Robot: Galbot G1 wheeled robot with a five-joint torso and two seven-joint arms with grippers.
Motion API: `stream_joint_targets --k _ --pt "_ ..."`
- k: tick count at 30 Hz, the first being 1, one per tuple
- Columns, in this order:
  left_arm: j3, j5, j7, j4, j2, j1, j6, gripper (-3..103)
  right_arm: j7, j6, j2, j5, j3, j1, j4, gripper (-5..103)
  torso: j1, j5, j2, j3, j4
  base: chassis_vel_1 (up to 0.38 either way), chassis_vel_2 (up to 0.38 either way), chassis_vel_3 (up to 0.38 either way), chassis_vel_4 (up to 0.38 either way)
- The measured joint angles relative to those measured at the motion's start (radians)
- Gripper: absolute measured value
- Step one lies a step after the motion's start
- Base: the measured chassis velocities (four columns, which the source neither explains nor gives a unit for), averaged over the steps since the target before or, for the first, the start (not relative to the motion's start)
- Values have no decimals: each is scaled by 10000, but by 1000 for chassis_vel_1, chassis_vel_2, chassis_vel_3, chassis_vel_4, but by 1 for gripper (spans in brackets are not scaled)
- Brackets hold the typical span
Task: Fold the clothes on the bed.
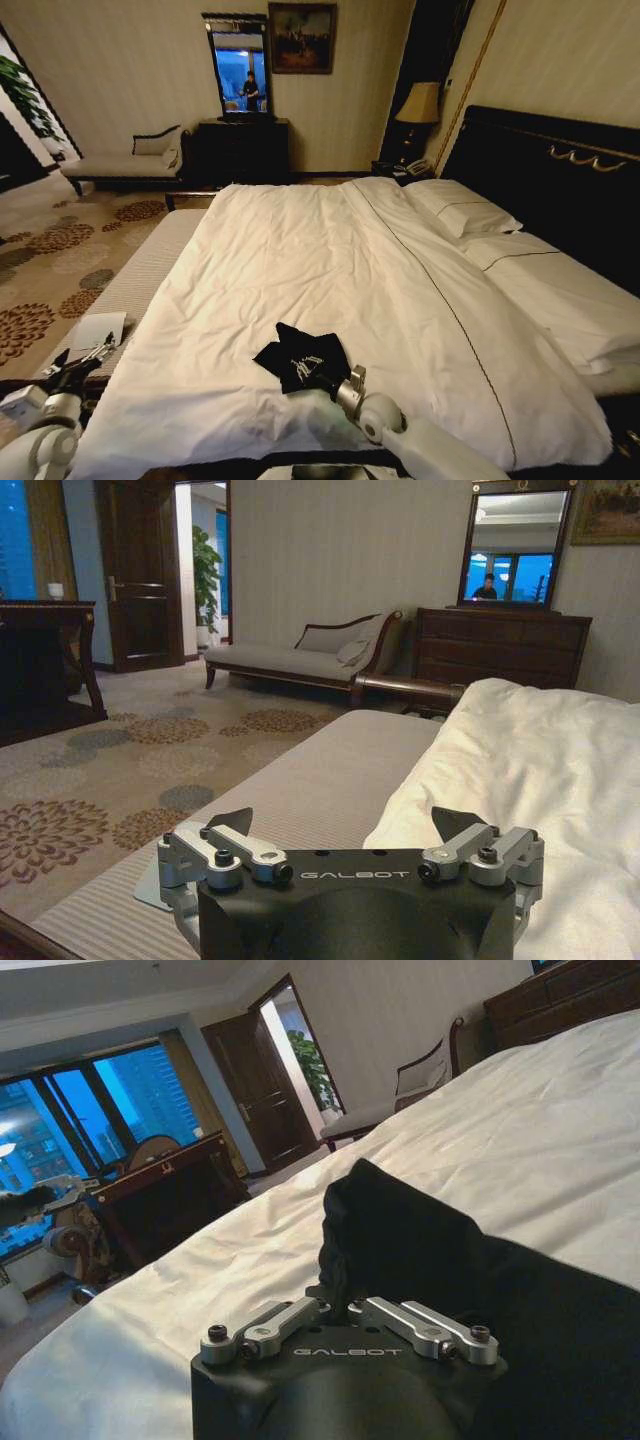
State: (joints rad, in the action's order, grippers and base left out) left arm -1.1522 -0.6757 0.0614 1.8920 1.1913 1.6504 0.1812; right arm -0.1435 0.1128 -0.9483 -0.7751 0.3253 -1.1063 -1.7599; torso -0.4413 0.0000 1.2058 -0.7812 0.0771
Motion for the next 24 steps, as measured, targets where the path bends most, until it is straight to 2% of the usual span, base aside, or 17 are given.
stream_joint_targets --k 2,5,7,8,10,11,14,15,16,18,19,20,22,24 --pt "-28 -4 8 22 3 49 0 100 29 6 32 195 -43 -204 -180 1 1 0 0 0 0 0 0 0 0" --pt "-74 -14 22 25 29 123 0 100 108 122 143 401 -78 -534 -588 16 0 -1 0 0 0 0 0 0 0" --pt "-80 -14 28 26 52 148 -2 100 112 221 164 425 -100 -599 -681 16 0 -1 0 1 1 0 0 0 0" --pt "-80 -14 31 39 89 182 -8 100 95 365 168 399 -128 -624 -735 21 1 -1 0 0 1 0 0 0 0" --pt "-81 8 36 74 172 242 -19 100 -158 931 113 -138 -199 -568 -748 32 1 -1 1 1 1 0 0 0 0" --pt "-81 8 36 74 172 242 -19 100 -158 931 113 -138 -199 -568 -748 32 1 -1 1 1 1 0 0 0 0" --pt "-80 61 44 119 249 286 -30 100 -349 1412 -80 -1156 -332 -323 -739 43 1 -1 0 0 0 0 0 0 0" --pt "-79 74 47 130 265 291 -31 100 -240 1434 -177 -1451 -355 -229 -722 48 0 -1 1 0 0 0 0 0 0" --pt "-79 74 47 130 265 291 -31 100 -240 1434 -177 -1451 -355 -229 -722 48 0 -1 1 0 0 0 0 0 0" --pt "-76 108 58 167 296 298 -32 100 207 1374 -383 -1810 -361 -50 -598 60 0 -1 1 0 0 0 0 0 0" --pt "-71 128 64 186 314 298 -31 100 402 1296 -489 -1919 -350 25 -508 60 1 -1 1 0 0 0 0 0 0" --pt "-61 160 79 238 354 297 -28 100 741 1205 -775 -2064 -288 168 -255 71 1 -1 0 0 0 0 0 0 0" --pt "-59 170 84 263 367 297 -22 100 801 1197 -861 -2064 -274 200 -196 71 1 1 0 0 -1 0 0 0 0" --pt "-59 181 96 309 379 304 -9 100 843 1120 -892 -1973 -258 183 -237 81 0 0 0 0 -2 0 0 0 0"
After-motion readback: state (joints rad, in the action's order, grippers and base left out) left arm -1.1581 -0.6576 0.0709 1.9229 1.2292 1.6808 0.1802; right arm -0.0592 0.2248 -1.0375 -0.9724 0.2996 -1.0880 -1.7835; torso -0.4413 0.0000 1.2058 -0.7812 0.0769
